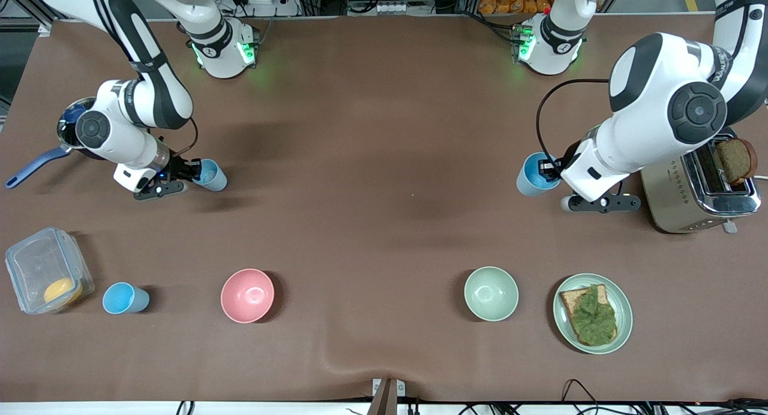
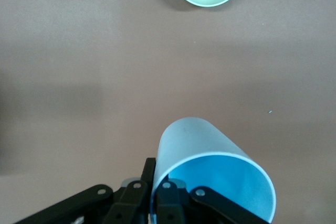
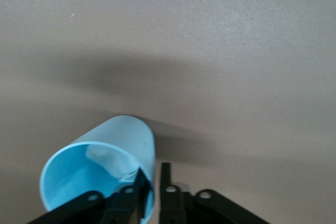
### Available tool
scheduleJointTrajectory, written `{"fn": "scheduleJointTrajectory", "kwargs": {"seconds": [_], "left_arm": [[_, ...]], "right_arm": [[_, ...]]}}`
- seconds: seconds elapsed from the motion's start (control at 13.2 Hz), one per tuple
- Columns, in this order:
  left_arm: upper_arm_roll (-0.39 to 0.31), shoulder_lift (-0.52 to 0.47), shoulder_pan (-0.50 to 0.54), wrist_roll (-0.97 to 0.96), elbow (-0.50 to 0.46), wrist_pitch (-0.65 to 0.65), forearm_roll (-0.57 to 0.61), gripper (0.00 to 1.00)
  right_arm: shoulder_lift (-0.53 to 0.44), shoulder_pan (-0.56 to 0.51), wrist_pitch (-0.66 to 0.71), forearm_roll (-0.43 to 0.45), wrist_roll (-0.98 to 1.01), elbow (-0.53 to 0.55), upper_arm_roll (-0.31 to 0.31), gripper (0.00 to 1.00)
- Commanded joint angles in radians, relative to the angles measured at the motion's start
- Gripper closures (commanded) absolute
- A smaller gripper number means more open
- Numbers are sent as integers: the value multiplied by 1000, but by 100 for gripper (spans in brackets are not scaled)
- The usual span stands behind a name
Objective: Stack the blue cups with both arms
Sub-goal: 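Carry the held blue cup with the right gripper toward the table center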
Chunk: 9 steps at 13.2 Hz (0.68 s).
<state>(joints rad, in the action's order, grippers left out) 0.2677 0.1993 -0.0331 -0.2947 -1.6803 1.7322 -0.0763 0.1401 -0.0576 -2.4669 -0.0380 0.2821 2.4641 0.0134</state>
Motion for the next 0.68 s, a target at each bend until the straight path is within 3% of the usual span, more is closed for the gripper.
{"fn": "scheduleJointTrajectory", "kwargs": {"seconds": [0.0,0.3,0.61], "left_arm": [[2,5,5,-12,16,-2,-19,100],[2,5,7,-12,16,-2,-17,100],[2,5,7,-12,16,-3,-16,100]], "right_arm": [[-19,18,26,-17,-4,-11,3,100],[-23,87,120,-20,-61,-104,8,100],[-11,243,284,-183,-119,-296,7,100]]}}
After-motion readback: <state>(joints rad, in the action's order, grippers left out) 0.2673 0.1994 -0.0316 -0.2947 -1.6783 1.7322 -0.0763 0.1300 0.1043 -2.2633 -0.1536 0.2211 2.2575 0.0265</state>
